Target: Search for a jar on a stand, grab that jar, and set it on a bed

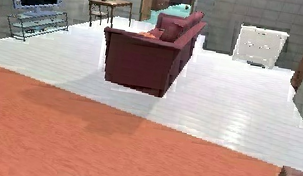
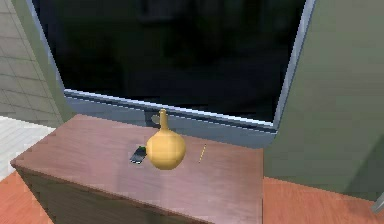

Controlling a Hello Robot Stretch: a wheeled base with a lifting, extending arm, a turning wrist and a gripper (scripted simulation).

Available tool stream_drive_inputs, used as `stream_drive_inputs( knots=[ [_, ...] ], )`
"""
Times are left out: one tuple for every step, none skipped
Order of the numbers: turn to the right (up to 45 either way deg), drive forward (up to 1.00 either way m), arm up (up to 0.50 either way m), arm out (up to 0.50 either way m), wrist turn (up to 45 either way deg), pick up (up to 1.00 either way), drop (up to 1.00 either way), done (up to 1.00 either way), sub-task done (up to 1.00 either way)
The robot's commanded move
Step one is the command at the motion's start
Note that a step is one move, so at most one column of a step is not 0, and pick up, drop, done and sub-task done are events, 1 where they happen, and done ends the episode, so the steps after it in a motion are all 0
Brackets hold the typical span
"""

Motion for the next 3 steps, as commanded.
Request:
stream_drive_inputs(
  knots=[
    [0.0, 0.0, 0.5, 0.0, 0.0, 0.0, 0.0, 0.0, 0.0],
    [0.0, 0.0, 0.36, 0.0, 0.0, 0.0, 0.0, 0.0, 0.0],
    [0.0, 0.0, 0.0, 0.34, 0.0, 0.0, 0.0, 0.0, 0.0]
  ],
)
